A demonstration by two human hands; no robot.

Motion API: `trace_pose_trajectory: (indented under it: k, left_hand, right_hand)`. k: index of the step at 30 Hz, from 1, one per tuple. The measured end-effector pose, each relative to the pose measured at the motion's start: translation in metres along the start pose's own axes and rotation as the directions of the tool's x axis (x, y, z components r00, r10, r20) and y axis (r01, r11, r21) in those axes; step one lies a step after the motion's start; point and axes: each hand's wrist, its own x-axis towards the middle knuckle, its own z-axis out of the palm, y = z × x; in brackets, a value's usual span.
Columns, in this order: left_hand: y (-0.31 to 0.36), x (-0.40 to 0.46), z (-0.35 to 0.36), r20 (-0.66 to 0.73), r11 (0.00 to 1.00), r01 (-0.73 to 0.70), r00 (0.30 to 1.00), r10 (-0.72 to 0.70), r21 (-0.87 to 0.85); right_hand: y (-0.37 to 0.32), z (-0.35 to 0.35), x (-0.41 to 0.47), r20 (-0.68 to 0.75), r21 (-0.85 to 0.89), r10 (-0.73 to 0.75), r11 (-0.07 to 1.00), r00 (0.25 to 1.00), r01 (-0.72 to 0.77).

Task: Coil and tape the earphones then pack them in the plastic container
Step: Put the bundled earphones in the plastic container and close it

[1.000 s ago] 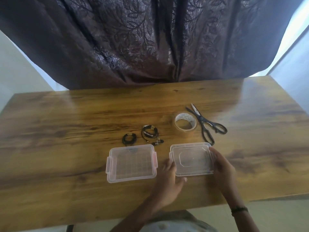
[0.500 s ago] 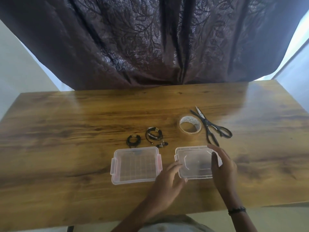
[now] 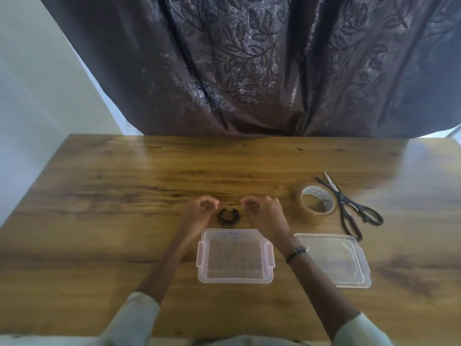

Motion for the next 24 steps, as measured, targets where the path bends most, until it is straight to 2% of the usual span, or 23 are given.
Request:
trace_pose_trajectory:
  k: [3, 7, 10, 16, 20, 24]
  left_hand:
    - [-0.013, 0.02, 0.004, 0.037, 0.992, 0.081, 0.996, -0.085, 0.095]
    - [-0.017, 0.031, 0.016, 0.092, 0.979, 0.152, 0.982, -0.165, 0.137]
    - [-0.021, 0.033, 0.021, 0.071, 0.973, 0.159, 0.982, -0.173, 0.166]
    - [-0.024, 0.035, 0.024, 0.049, 0.978, 0.128, 0.989, -0.138, 0.166]
    - [-0.023, 0.029, 0.018, 0.046, 0.997, 0.027, 0.998, -0.031, 0.076]
    - [-0.014, 0.02, 0.006, 0.076, 0.997, -0.056, 0.995, 0.06, -0.054]
  right_hand:
    - [-0.001, 0.019, 0.023, 0.128, -0.154, 0.061, 0.987, 0.99, -0.041]
    - [0.0, 0.036, 0.039, 0.26, -0.389, 0.146, 0.921, 0.954, -0.035]
    - [-0.006, 0.039, 0.043, 0.292, -0.429, 0.177, 0.903, 0.94, -0.037]
    - [-0.009, 0.035, 0.038, 0.334, -0.46, 0.082, 0.884, 0.939, 0.087]
    - [-0.004, 0.028, 0.037, 0.345, -0.367, 0.053, 0.926, 0.937, 0.083]
    - [-0.001, 0.02, 0.033, 0.218, -0.086, 0.073, 0.995, 0.973, -0.055]
